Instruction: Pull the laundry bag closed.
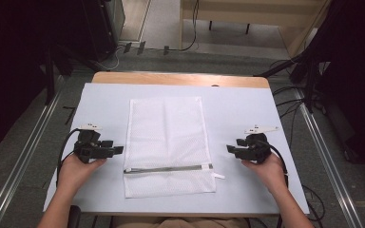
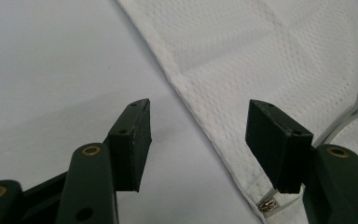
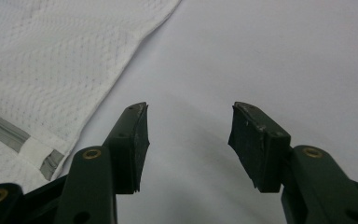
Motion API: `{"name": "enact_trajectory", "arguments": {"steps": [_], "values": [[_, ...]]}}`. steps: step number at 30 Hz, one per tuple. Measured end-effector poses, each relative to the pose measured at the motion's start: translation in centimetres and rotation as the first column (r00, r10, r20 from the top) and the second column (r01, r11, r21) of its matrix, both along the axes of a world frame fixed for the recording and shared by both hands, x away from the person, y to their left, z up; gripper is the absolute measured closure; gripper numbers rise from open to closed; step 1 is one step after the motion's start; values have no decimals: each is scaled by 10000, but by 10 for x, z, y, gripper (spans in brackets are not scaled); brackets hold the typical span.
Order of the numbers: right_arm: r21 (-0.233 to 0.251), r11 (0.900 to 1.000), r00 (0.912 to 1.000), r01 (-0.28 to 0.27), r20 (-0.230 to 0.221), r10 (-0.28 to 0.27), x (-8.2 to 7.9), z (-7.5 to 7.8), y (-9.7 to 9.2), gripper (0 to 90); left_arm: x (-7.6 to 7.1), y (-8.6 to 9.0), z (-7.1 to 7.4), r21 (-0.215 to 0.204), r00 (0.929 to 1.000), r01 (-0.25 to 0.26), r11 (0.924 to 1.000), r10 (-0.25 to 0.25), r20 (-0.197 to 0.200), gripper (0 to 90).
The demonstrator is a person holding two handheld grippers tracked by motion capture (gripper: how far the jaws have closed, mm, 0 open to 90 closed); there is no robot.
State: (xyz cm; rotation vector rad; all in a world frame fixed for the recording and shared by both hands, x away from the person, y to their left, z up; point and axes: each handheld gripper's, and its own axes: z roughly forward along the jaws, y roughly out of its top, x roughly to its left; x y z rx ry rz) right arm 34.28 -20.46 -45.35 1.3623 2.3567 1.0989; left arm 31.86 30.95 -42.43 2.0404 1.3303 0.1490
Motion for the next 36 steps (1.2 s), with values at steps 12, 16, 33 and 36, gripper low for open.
{"name": "enact_trajectory", "arguments": {"steps": [12, 16, 33, 36], "values": [[-249, 9990, 9993, -376, -72, 374, -4, 3, 7, 510, -1, 0, -1, -2, 9998, 150, 9999, -150, -96, 404], [-95, 9990, 9989, -426, -211, 423, -5, 4, 11, 527, -1, 2, 0, -116, 9999, 84, 9999, -85, -98, 405], [67, 9951, 9952, -982, 5, 982, -9, 11, 30, 538, -13, 9, 2, -117, 9999, 22, 9999, -23, -120, 408], [-14, 9942, 9942, -1077, 32, 1077, -9, 12, 33, 528, -16, 11, 3, -82, 9999, 27, 10000, -28, -129, 408]]}}
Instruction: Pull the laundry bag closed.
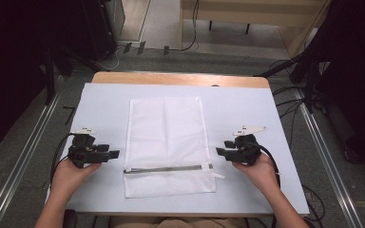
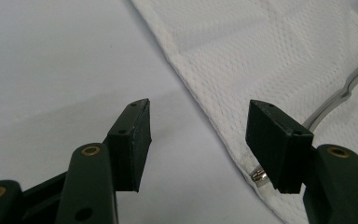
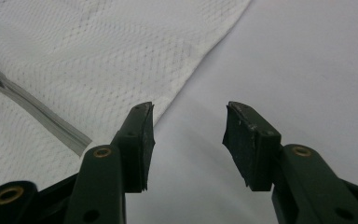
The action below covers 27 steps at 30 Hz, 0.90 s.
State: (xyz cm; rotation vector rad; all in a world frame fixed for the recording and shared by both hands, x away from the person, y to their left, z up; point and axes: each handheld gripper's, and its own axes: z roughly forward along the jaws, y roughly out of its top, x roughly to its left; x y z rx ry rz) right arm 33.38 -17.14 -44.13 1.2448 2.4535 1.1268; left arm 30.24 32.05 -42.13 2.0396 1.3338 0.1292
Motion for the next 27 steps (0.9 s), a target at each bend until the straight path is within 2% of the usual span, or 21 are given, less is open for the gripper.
{"name": "enact_trajectory", "arguments": {"steps": [5, 13, 20, 23, 27], "values": [[-171, 9997, 9998, -175, 88, 176, -2, 2, 7, 515, -5, 4, 0, 32, 9999, -123, 9999, 123, 52, 404], [105, 9983, 9983, -565, 148, 563, -8, 10, 21, 561, -9, 7, 0, -96, 9995, -228, 9997, 229, 199, 410], [18, 9956, 9954, -942, 157, 941, -12, 14, 33, 558, -8, 9, 0, -176, 9991, -333, 9993, 338, 268, 409], [44, 9942, 9932, -1074, 459, 1071, -14, 20, 36, 552, -8, 8, 0, -145, 9988, -327, 9994, 332, 351, 409], [77, 9921, 9908, -1249, 537, 1243, -16, 25, 42, 547, -6, 8, -1, -146, 9990, -340, 9993, 345, 302, 409]]}}
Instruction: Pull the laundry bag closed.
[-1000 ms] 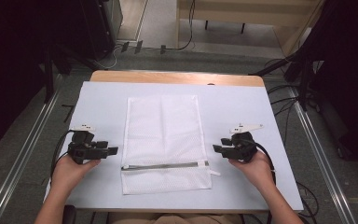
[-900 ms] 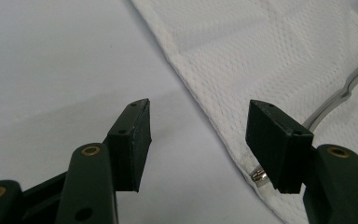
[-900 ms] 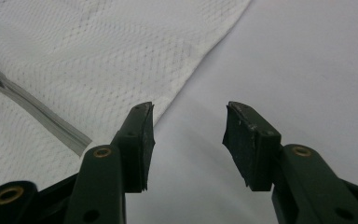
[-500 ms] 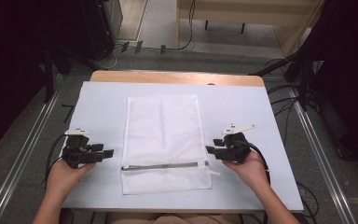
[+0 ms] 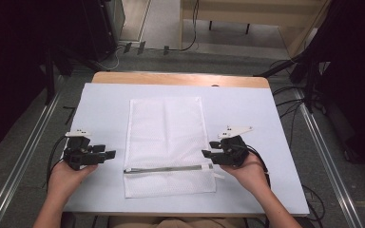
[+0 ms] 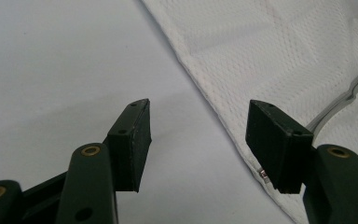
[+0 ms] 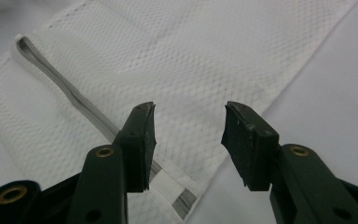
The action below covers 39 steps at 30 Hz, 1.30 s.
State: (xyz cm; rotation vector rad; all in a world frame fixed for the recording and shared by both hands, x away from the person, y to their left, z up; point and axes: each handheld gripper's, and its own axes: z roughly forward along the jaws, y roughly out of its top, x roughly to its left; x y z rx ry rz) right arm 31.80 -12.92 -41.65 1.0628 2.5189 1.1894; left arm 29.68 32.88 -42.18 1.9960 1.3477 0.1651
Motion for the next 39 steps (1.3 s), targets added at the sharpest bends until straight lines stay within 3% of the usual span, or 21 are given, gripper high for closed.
{"name": "enact_trajectory", "arguments": {"steps": [22, 39], "values": [[-67, 9892, 9891, -1464, -187, 1462, -2, 10, 59, 596, 7, 1, 0, -2, 10000, -52, 10000, 52, 27, 408], [197, 9727, 9713, -2314, -524, 2321, -7, -1, 105, 675, 9, 1, 0, -63, 9999, -27, 10000, 28, 101, 407]]}}
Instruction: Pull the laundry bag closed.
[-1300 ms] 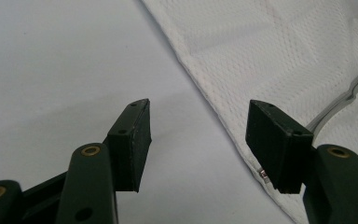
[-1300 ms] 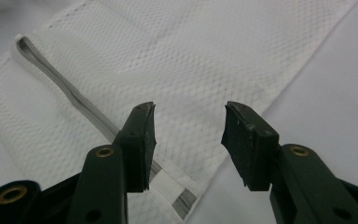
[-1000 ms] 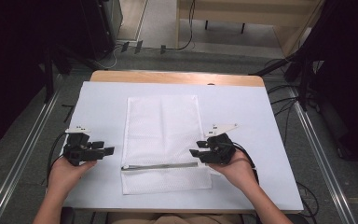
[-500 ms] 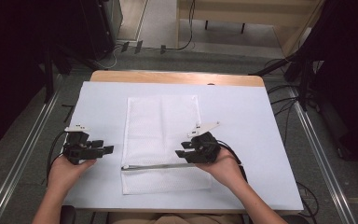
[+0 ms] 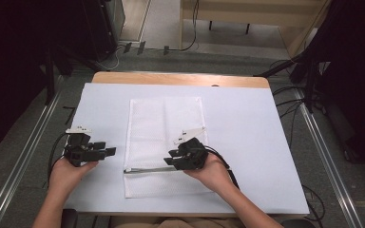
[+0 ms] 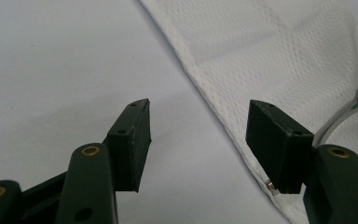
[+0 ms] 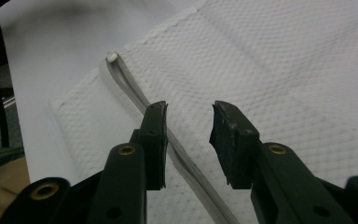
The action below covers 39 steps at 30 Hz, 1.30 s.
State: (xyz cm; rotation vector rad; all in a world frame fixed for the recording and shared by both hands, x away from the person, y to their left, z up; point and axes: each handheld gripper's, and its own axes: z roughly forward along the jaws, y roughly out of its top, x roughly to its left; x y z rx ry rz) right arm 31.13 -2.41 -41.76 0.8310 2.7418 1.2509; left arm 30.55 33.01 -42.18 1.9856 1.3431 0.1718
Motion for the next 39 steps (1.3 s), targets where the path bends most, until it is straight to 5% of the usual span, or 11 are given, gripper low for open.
{"name": "enact_trajectory", "arguments": {"steps": [20, 39], "values": [[-86, 9961, 9955, -874, -376, 870, -14, -17, 45, 706, 2, 0, -1, -19, 10000, 46, 10000, -46, -25, 406], [115, 9951, 9932, -977, -617, 983, -13, -30, 78, 710, 3, 2, 0, -8, 10000, 26, 10000, -26, -20, 406]]}}
